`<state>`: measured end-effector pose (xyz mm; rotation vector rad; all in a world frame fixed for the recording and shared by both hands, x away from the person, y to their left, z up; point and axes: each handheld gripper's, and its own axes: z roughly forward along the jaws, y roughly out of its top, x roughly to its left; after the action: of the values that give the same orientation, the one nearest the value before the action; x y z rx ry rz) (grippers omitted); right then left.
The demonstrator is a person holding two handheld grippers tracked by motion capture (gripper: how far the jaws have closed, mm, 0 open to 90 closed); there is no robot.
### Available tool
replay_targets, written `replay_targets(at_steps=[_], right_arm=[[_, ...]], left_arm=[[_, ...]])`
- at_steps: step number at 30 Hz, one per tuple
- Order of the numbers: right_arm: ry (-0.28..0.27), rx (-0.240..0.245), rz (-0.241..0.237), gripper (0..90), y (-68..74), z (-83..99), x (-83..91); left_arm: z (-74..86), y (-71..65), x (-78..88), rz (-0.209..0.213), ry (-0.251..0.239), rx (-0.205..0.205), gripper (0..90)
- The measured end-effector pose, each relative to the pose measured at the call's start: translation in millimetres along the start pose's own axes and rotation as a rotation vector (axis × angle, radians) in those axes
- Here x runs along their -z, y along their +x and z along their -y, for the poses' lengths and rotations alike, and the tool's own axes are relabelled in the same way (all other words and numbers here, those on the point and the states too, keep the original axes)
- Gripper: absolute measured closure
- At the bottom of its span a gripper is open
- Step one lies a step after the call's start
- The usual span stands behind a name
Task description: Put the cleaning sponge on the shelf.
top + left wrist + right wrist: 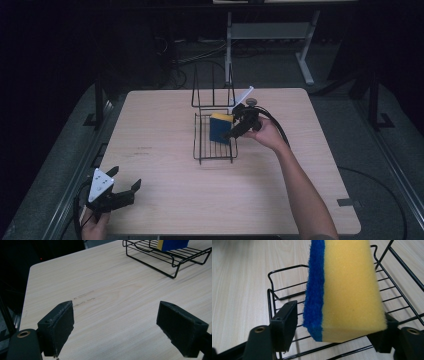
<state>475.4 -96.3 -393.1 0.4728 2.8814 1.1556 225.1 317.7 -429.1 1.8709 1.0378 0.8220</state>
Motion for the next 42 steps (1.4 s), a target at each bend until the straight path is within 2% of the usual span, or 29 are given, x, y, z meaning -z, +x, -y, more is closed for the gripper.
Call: replay_targets(at_steps=[18,25,27,32,42], right_arm=[[-0.014,-0.027,-0.003,21.3,6.3,-2.0,6.3],[-0.023,-0.021,-0.008,20.9,9.8,0.5,7.0],[-0.026,-0.007,-0.006,20.4,8.9,2.5,8.4],[-0.027,-0.037,-0.002,19.8,10.6,7.5,14.2],[-0.026,-0.053,-0.004,19.7,12.0,14.3,19.8]], left_arm=[[-0.6,-1.2,-1.0,0.004,-0.002,-0.001,13.9],[-0.5,-1.4,-1.2,0.007,-0.001,-0.001,13.9],[-0.9,-2.2,-1.1,0.007,-0.004,0.000,13.9],[-1.2,-2.8,-1.2,0.008,-0.003,-0.005,13.9],[-0.9,-3.1,-1.7,0.009,-0.001,-0.006,13.9]])
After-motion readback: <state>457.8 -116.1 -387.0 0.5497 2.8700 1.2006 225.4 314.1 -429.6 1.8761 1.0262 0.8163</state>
